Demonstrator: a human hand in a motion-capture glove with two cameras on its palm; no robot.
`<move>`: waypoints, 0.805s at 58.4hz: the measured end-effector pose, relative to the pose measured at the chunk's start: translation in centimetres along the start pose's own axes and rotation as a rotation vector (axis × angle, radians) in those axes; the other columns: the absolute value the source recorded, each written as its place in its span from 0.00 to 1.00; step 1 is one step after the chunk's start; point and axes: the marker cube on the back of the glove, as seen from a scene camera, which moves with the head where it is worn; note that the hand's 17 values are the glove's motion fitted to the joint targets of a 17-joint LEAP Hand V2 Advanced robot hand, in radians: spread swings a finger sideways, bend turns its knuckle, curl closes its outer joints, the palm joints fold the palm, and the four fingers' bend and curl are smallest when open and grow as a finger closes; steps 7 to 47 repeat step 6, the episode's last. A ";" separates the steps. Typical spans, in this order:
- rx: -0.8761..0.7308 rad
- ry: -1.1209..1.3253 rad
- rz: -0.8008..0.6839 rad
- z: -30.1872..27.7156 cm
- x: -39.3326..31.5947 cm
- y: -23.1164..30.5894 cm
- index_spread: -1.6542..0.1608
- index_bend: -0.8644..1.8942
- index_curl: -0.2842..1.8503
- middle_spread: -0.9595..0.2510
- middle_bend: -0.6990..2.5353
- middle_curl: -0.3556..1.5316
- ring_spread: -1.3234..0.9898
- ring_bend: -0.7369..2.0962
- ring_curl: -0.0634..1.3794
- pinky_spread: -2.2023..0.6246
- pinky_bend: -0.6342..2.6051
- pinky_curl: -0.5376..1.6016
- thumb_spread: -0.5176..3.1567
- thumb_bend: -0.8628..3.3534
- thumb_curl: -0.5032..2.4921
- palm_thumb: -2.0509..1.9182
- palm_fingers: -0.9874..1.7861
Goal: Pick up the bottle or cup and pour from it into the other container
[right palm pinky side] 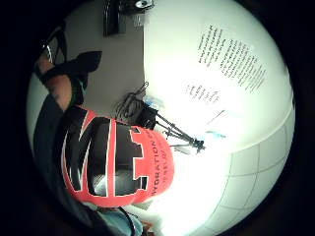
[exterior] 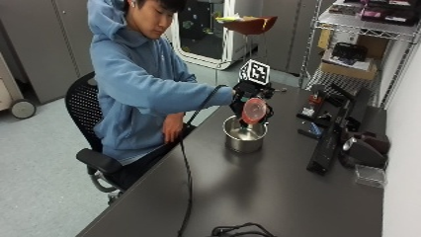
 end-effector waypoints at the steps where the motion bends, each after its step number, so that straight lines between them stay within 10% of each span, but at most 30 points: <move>1: -0.001 0.002 0.002 0.1 0.1 0.0 0.85 0.36 0.30 0.76 0.31 0.46 0.52 0.43 0.35 0.73 0.35 0.42 0.23 0.19 0.40 0.76 0.77; 47: 0.002 -0.009 0.017 0.2 0.3 0.0 0.85 0.36 0.30 0.76 0.31 0.46 0.52 0.44 0.35 0.73 0.35 0.42 0.23 0.20 0.40 0.76 0.77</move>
